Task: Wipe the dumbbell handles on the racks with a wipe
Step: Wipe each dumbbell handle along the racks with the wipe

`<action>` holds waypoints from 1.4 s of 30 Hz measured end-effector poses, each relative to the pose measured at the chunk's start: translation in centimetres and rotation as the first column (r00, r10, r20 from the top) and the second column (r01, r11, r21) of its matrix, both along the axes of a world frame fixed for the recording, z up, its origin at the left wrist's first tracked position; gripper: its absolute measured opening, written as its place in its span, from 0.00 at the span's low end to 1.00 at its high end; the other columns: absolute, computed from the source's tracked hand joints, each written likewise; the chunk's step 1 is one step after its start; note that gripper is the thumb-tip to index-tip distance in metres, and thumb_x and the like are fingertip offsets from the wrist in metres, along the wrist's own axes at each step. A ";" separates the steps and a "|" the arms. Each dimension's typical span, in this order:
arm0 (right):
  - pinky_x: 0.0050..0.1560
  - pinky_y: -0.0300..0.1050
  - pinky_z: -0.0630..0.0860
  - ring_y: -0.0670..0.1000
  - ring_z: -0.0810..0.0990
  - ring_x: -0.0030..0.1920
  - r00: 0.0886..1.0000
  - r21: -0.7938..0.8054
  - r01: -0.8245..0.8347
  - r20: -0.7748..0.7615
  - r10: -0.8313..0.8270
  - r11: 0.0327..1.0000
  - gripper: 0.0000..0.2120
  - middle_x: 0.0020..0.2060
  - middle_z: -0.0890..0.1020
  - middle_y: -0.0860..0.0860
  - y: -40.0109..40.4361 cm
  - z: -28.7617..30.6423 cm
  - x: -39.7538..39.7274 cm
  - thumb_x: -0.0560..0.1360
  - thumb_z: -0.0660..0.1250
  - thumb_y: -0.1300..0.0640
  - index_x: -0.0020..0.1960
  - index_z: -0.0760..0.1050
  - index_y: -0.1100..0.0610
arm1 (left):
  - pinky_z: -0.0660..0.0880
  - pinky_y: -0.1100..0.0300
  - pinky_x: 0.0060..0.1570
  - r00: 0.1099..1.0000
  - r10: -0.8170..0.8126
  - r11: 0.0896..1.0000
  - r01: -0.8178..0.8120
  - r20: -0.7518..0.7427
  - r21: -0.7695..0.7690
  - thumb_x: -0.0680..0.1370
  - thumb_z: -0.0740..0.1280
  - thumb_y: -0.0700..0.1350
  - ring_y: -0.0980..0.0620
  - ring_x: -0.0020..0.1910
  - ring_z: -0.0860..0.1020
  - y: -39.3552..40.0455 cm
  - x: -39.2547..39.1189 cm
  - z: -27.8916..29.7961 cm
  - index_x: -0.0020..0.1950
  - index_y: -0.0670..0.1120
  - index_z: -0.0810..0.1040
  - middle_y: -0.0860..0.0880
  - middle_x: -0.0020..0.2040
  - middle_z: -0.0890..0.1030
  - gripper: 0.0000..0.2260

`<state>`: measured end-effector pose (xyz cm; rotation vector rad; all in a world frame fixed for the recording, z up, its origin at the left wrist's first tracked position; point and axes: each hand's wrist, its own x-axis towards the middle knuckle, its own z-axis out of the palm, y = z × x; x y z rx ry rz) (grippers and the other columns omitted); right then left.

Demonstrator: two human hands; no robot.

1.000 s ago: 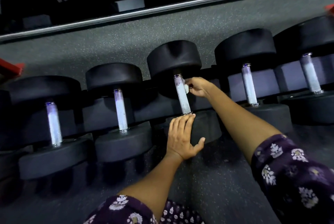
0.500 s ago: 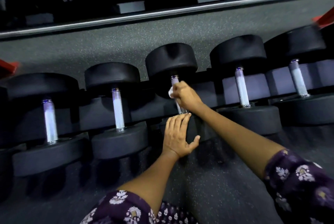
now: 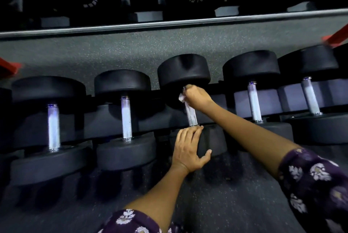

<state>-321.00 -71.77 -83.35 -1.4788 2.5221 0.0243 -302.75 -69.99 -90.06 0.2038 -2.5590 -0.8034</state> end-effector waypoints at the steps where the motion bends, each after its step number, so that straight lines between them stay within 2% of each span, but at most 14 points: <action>1: 0.48 0.49 0.71 0.60 0.77 0.54 0.998 -0.051 0.068 -0.004 -0.068 0.996 0.11 0.53 0.76 0.58 -0.3 0.1 0.0 0.73 0.62 0.65 0.52 0.80 0.59 | 0.69 0.52 0.60 1.000 -0.003 1.000 0.003 -0.006 0.006 0.72 0.64 0.57 0.46 0.57 0.74 0.0 0.0 0.1 0.66 0.42 0.70 0.43 0.59 0.78 0.28; 5: 0.45 0.50 0.70 0.62 0.77 0.53 0.998 0.020 0.043 0.040 -0.044 0.999 0.10 0.53 0.77 0.61 0.7 -1.0 2.4 0.75 0.61 0.63 0.52 0.78 0.65 | 0.69 0.51 0.62 1.000 -0.003 1.000 0.003 -0.014 0.006 0.72 0.63 0.57 0.46 0.58 0.74 0.0 0.0 -0.2 0.66 0.42 0.69 0.43 0.59 0.78 0.28; 7: 0.46 0.50 0.71 0.62 0.77 0.53 0.995 0.059 0.041 0.091 -0.046 0.997 0.11 0.54 0.77 0.60 1.1 -1.2 2.3 0.75 0.63 0.59 0.52 0.78 0.63 | 0.68 0.51 0.63 1.000 -0.011 1.000 0.011 -0.016 0.014 0.72 0.63 0.57 0.46 0.60 0.74 0.0 0.1 -0.4 0.67 0.42 0.69 0.43 0.60 0.77 0.28; 10: 0.49 0.50 0.73 0.62 0.77 0.54 0.979 -0.064 0.185 0.105 -0.178 0.981 0.12 0.54 0.78 0.59 -0.1 -0.7 0.5 0.75 0.64 0.57 0.55 0.80 0.58 | 0.66 0.51 0.65 0.999 -0.024 1.000 0.023 -0.039 -0.001 0.73 0.62 0.55 0.47 0.63 0.73 -0.1 0.0 -0.5 0.69 0.42 0.69 0.44 0.63 0.77 0.27; 12: 0.48 0.50 0.72 0.62 0.77 0.53 0.980 -0.105 0.195 0.067 -0.189 0.975 0.11 0.54 0.77 0.58 -0.3 -0.5 0.8 0.75 0.62 0.58 0.55 0.80 0.57 | 0.65 0.52 0.66 0.998 -0.038 0.999 0.037 -0.059 -0.019 0.74 0.62 0.53 0.47 0.64 0.72 -0.1 -0.1 -0.5 0.69 0.42 0.69 0.44 0.64 0.77 0.26; 16: 0.46 0.50 0.72 0.62 0.78 0.53 0.999 0.140 -0.031 -0.008 0.032 0.990 0.11 0.56 0.77 0.56 1.0 -0.5 2.3 0.76 0.61 0.57 0.55 0.77 0.58 | 0.64 0.52 0.67 0.996 -0.048 0.999 0.046 -0.074 -0.026 0.75 0.61 0.52 0.48 0.64 0.71 -0.2 0.1 -0.7 0.69 0.42 0.71 0.45 0.65 0.77 0.24; 20: 0.48 0.47 0.74 0.58 0.78 0.56 0.984 0.184 -0.060 -0.152 0.089 0.981 0.12 0.55 0.79 0.56 -1.0 1.0 0.7 0.75 0.62 0.56 0.55 0.77 0.60 | 0.66 0.52 0.65 0.997 -0.042 0.999 0.041 -0.059 -0.008 0.74 0.62 0.52 0.48 0.62 0.72 -0.2 -0.1 -0.5 0.68 0.43 0.70 0.45 0.63 0.76 0.25; 23: 0.45 0.47 0.71 0.56 0.77 0.57 0.931 0.324 -0.228 -0.203 0.303 0.918 0.12 0.59 0.76 0.54 -1.3 0.9 1.8 0.77 0.60 0.57 0.58 0.75 0.61 | 0.67 0.51 0.64 0.998 -0.034 0.999 0.034 -0.052 -0.001 0.74 0.62 0.52 0.47 0.61 0.73 -0.2 0.0 -0.5 0.68 0.43 0.70 0.44 0.62 0.77 0.24; 26: 0.44 0.47 0.71 0.58 0.78 0.57 0.898 0.496 -0.338 -0.086 0.432 0.800 0.13 0.57 0.78 0.56 -0.4 0.4 2.8 0.77 0.61 0.56 0.58 0.73 0.62 | 0.67 0.51 0.63 0.998 -0.039 0.999 0.039 -0.044 -0.007 0.74 0.62 0.52 0.47 0.60 0.74 -0.2 0.0 -0.8 0.68 0.43 0.71 0.44 0.62 0.77 0.24; 30: 0.42 0.39 0.69 0.53 0.79 0.55 0.946 0.500 -0.288 0.282 0.161 0.816 0.12 0.53 0.82 0.52 -0.4 1.5 1.3 0.73 0.67 0.56 0.55 0.80 0.54 | 0.67 0.52 0.63 0.998 -0.036 0.999 0.037 -0.051 0.006 0.74 0.62 0.52 0.47 0.59 0.74 -0.1 0.1 -0.6 0.67 0.42 0.72 0.44 0.62 0.77 0.24; 31: 0.41 0.39 0.69 0.52 0.79 0.54 0.945 0.492 -0.285 0.288 0.155 0.823 0.11 0.52 0.83 0.51 -0.3 1.5 1.5 0.72 0.68 0.56 0.54 0.81 0.53 | 0.66 0.52 0.63 0.998 -0.036 0.999 0.036 -0.059 0.002 0.74 0.62 0.52 0.47 0.59 0.74 -0.2 0.0 -0.6 0.67 0.42 0.72 0.44 0.61 0.77 0.24; 34: 0.43 0.46 0.72 0.58 0.79 0.53 0.950 0.473 -0.311 0.130 0.284 0.824 0.13 0.51 0.81 0.58 -0.1 0.1 3.1 0.74 0.66 0.53 0.54 0.78 0.61 | 0.67 0.52 0.63 0.997 -0.031 1.000 0.031 -0.071 -0.006 0.74 0.62 0.52 0.46 0.58 0.74 -0.2 0.0 -0.6 0.67 0.43 0.71 0.44 0.61 0.77 0.24; 39: 0.44 0.43 0.75 0.53 0.81 0.48 0.932 0.505 -0.281 0.345 0.108 0.816 0.09 0.46 0.84 0.52 0.0 1.3 0.5 0.70 0.68 0.57 0.50 0.82 0.52 | 0.65 0.53 0.64 0.998 -0.023 1.000 0.022 -0.060 -0.009 0.74 0.62 0.53 0.47 0.59 0.73 -0.2 0.0 -0.6 0.67 0.44 0.70 0.44 0.61 0.77 0.24; 42: 0.43 0.43 0.73 0.54 0.81 0.49 0.942 0.405 -0.274 0.294 0.160 0.872 0.09 0.47 0.83 0.53 0.5 0.2 1.7 0.71 0.67 0.57 0.50 0.82 0.53 | 0.67 0.52 0.62 0.998 -0.020 1.000 0.018 -0.062 -0.022 0.74 0.62 0.53 0.47 0.58 0.74 -0.3 0.0 -0.9 0.67 0.43 0.71 0.44 0.60 0.77 0.24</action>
